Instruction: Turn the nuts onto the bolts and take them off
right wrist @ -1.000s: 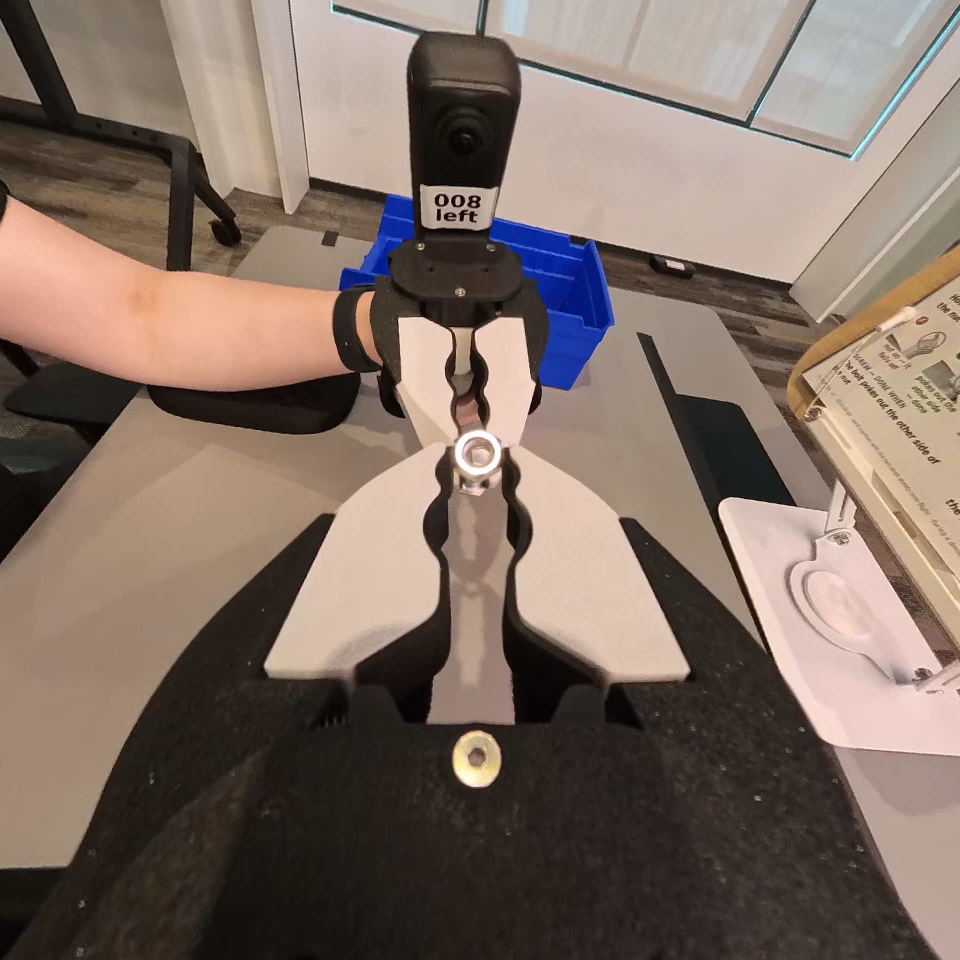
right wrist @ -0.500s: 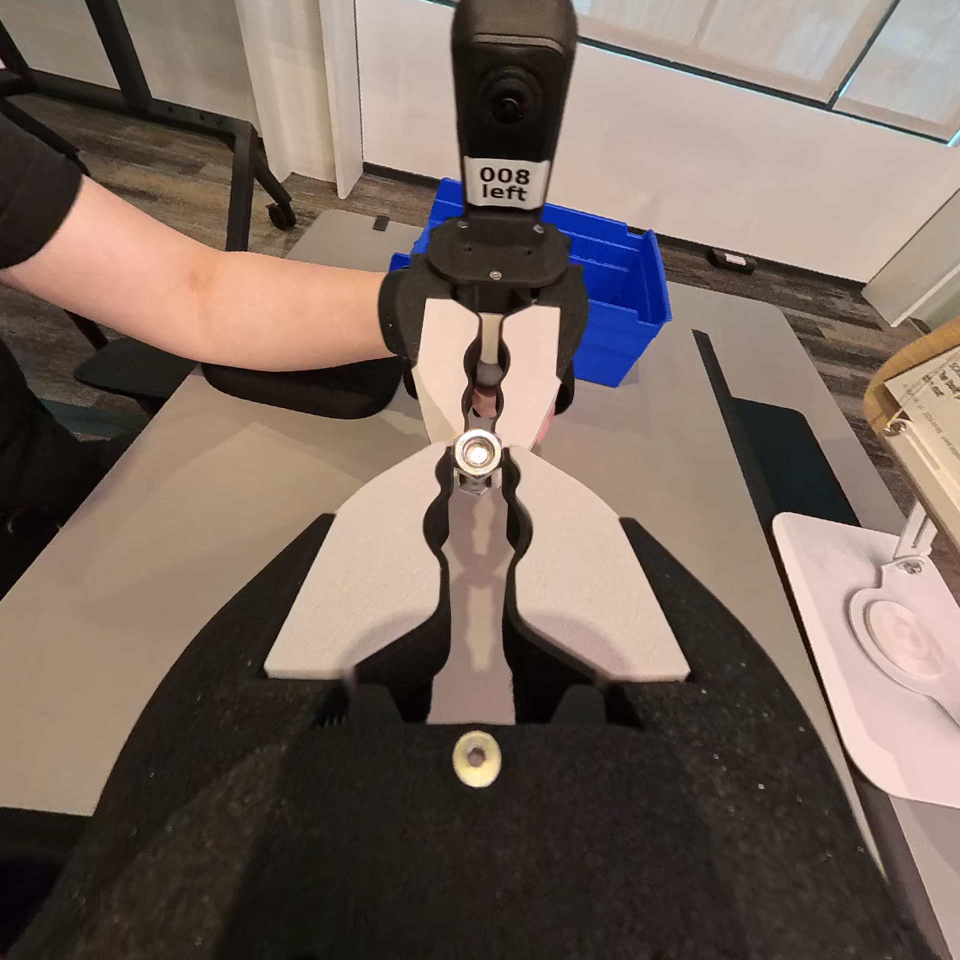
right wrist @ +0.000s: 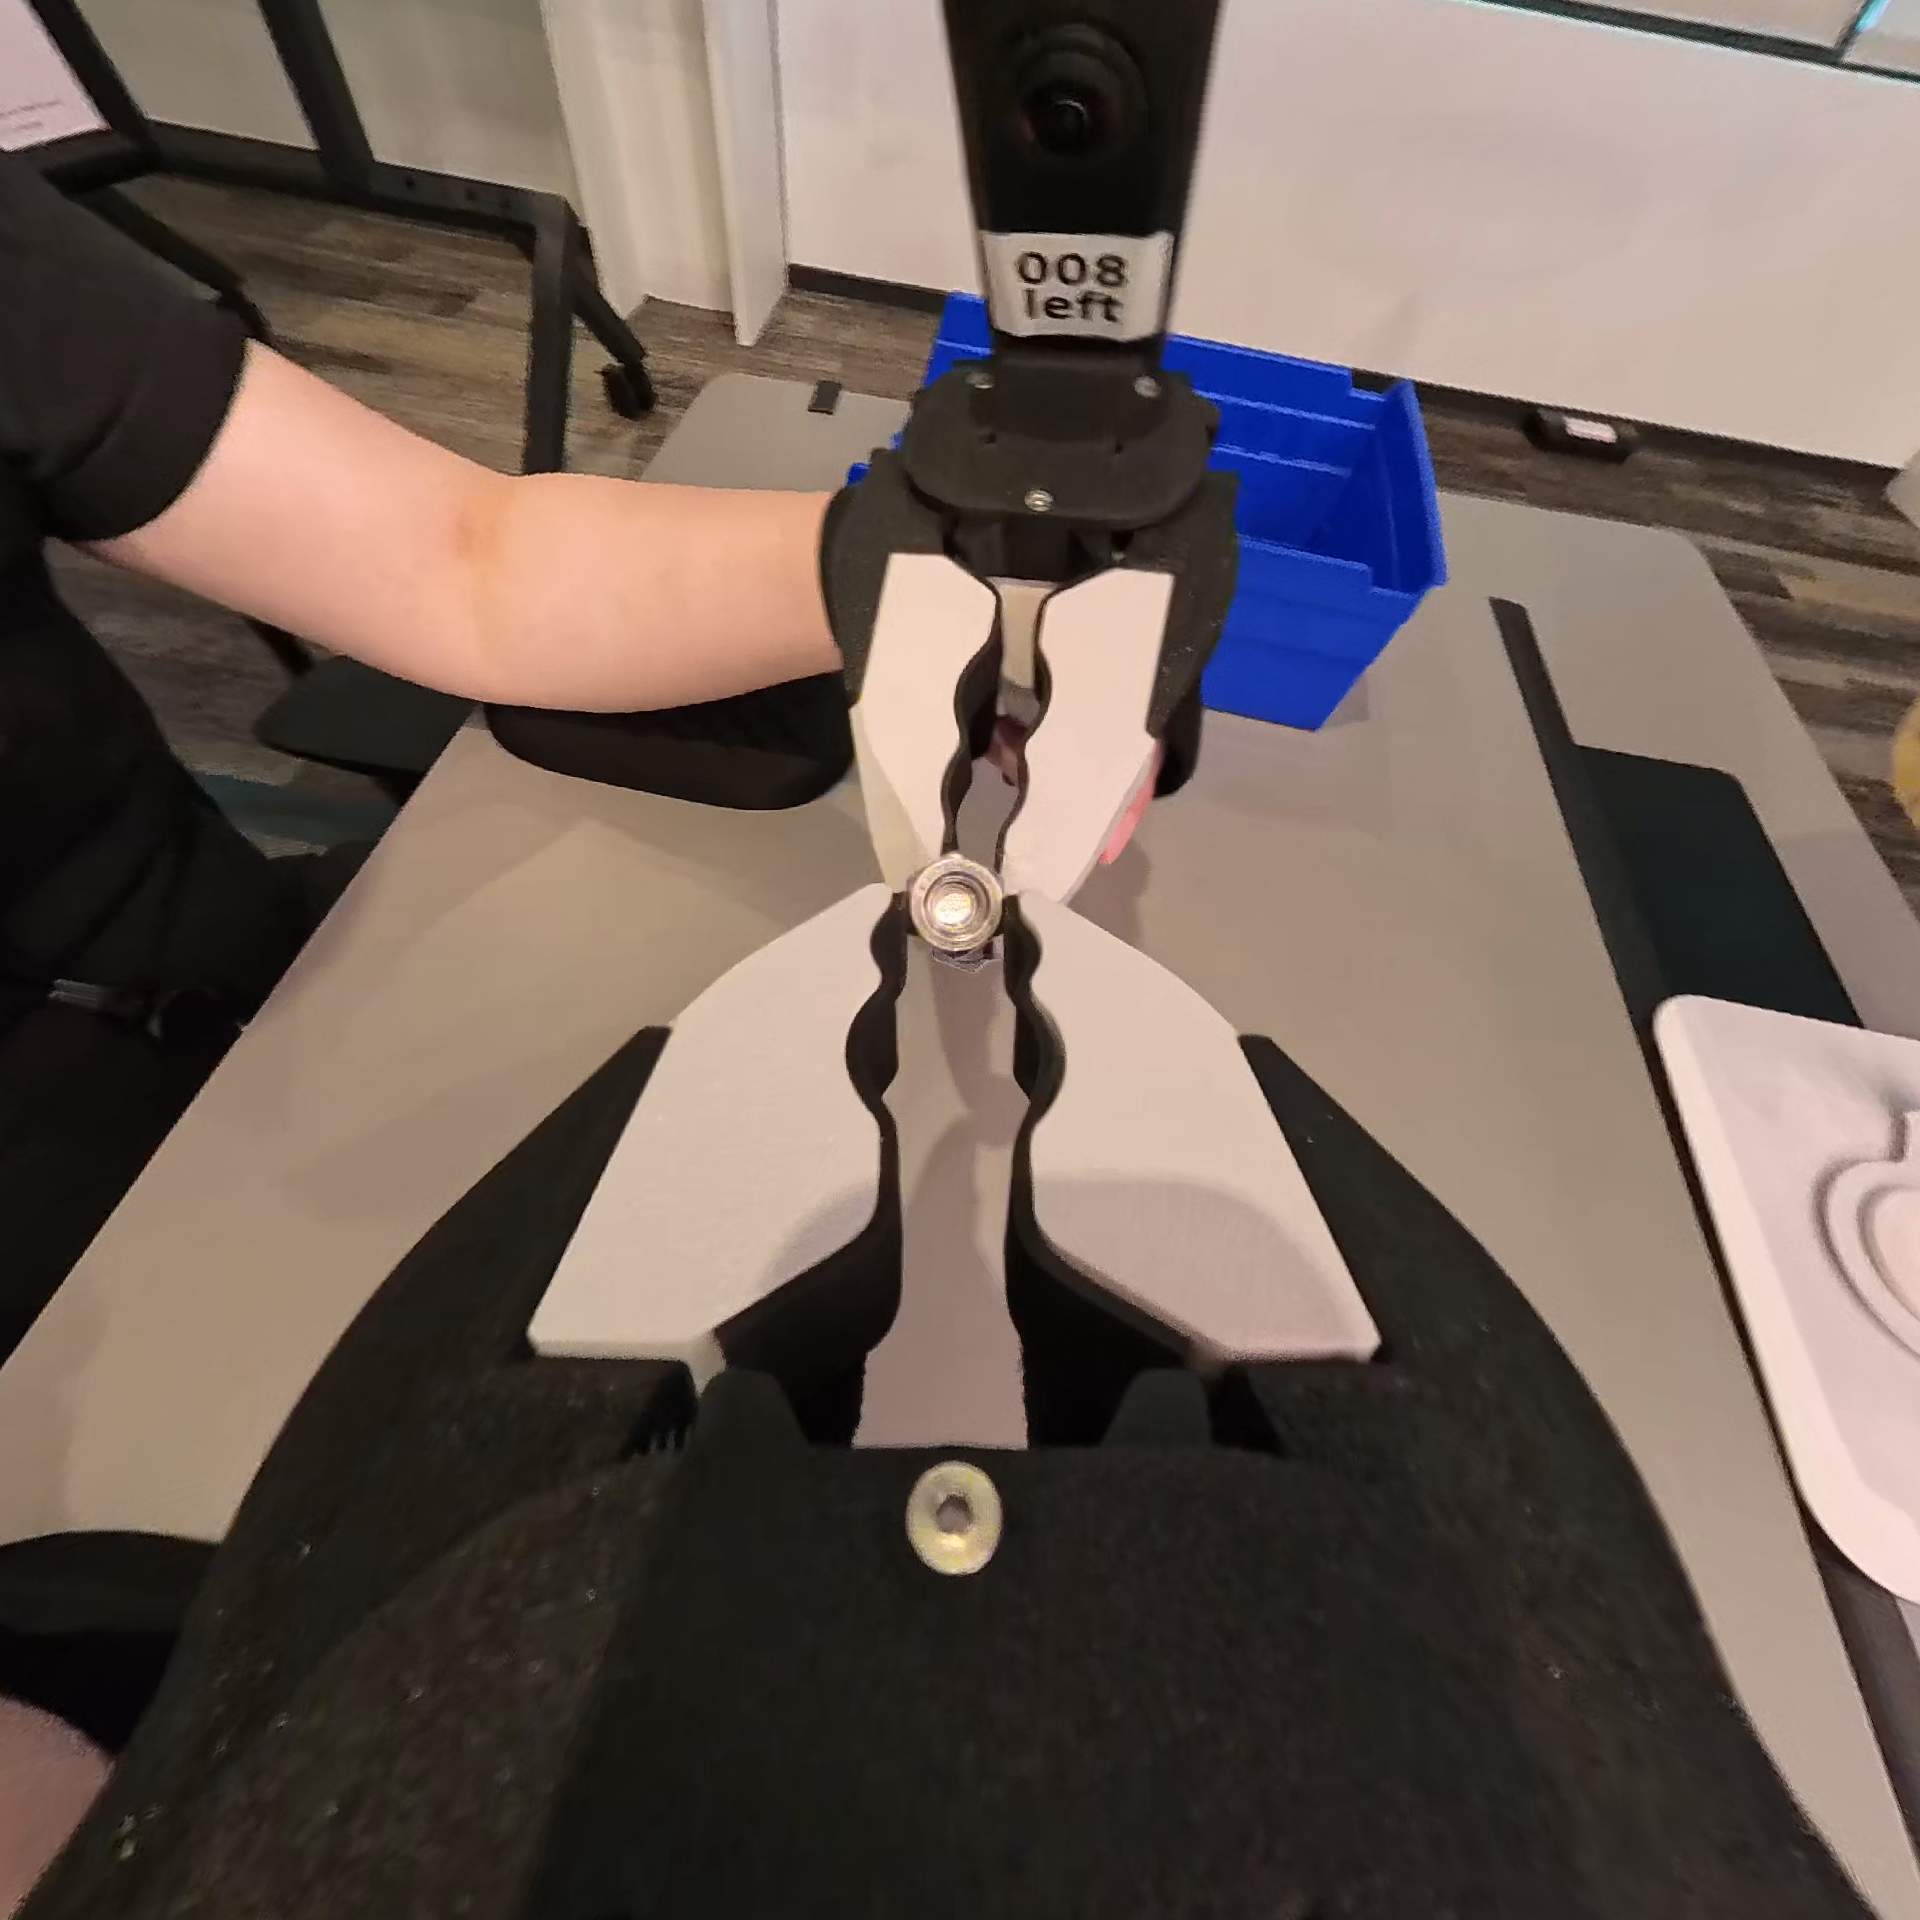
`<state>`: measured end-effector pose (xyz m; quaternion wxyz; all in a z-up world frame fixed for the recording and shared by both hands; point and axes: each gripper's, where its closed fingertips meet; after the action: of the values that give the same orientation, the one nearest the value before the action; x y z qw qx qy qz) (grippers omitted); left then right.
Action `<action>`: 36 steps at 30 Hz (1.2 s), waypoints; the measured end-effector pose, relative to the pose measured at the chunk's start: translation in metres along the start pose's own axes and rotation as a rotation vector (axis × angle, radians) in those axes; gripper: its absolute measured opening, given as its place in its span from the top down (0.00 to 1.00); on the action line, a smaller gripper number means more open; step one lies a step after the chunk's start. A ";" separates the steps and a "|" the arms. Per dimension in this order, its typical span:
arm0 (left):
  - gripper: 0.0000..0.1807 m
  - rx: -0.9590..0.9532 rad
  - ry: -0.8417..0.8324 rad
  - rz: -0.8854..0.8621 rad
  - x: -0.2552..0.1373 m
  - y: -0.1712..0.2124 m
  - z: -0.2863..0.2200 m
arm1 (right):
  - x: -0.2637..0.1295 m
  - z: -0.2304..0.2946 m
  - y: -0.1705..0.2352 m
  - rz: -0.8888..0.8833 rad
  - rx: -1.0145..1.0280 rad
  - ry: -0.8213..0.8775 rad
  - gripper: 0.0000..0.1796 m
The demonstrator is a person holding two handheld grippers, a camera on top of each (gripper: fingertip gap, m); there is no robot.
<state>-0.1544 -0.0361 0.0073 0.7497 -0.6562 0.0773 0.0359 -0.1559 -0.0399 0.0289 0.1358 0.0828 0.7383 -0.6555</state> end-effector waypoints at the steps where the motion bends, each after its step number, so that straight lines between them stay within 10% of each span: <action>1: 0.95 0.008 -0.037 0.005 -0.001 0.000 0.006 | -0.001 -0.005 0.001 0.009 0.003 0.035 0.91; 16: 0.95 0.009 -0.402 0.042 -0.020 -0.002 0.060 | 0.007 -0.065 -0.011 -0.118 0.233 0.345 0.91; 36: 0.95 -0.022 -0.290 -0.107 -0.022 -0.024 0.044 | 0.011 -0.055 -0.031 -0.202 -0.044 0.366 0.74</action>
<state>-0.1696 0.0050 0.0404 0.7467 -0.6554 -0.0674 0.0908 -0.1806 0.0096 0.0610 -0.0653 0.1233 0.7692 -0.6236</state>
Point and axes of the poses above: each gripper's, where its closed fingertips meet, x out along the fingers, y out of its underside, z = x × y across the jaws, and after that the axes turned 6 degrees about -z, right-handed
